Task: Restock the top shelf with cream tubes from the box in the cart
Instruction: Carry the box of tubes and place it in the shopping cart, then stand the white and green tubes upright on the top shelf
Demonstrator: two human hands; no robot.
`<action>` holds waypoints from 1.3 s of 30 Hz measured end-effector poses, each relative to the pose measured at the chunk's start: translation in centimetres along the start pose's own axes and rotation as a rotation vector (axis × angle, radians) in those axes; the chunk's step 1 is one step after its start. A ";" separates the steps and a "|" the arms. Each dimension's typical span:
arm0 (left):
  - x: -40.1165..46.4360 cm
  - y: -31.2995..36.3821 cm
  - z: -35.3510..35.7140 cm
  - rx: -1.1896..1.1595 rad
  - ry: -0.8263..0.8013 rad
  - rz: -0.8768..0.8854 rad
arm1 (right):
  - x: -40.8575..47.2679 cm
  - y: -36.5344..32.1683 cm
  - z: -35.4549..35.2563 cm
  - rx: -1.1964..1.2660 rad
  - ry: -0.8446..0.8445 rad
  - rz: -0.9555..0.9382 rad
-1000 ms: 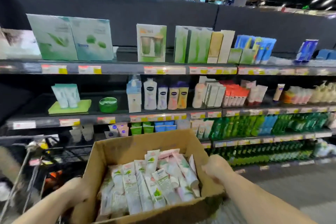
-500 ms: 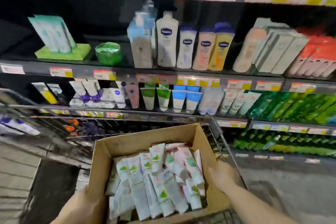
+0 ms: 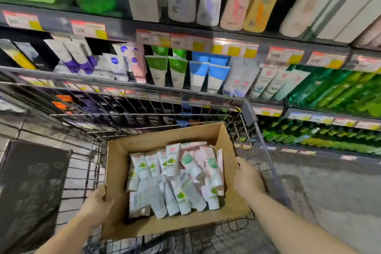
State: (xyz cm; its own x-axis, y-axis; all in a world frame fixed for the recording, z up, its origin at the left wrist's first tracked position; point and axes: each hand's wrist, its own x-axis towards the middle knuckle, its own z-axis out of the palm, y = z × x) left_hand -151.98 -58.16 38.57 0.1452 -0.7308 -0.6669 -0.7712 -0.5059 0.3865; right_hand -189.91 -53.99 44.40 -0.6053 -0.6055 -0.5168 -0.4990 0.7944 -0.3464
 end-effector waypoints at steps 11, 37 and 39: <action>-5.2 7.1 1.5 0.062 0.055 0.093 | -2.7 -0.5 -0.9 0.047 0.028 -0.150; -2.2 7.0 2.9 -0.127 -0.062 0.065 | -2.4 -4.9 9.1 -0.129 -0.262 -0.274; -1.4 7.0 3.0 -0.123 -0.062 0.070 | -2.1 -6.1 10.0 -0.183 -0.209 -0.297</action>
State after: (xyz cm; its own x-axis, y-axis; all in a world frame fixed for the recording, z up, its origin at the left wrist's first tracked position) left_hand -159.44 -59.31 40.33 0.0527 -0.7386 -0.6720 -0.6957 -0.5099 0.5059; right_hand -179.38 -57.03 39.79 -0.2884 -0.7693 -0.5701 -0.7465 0.5535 -0.3693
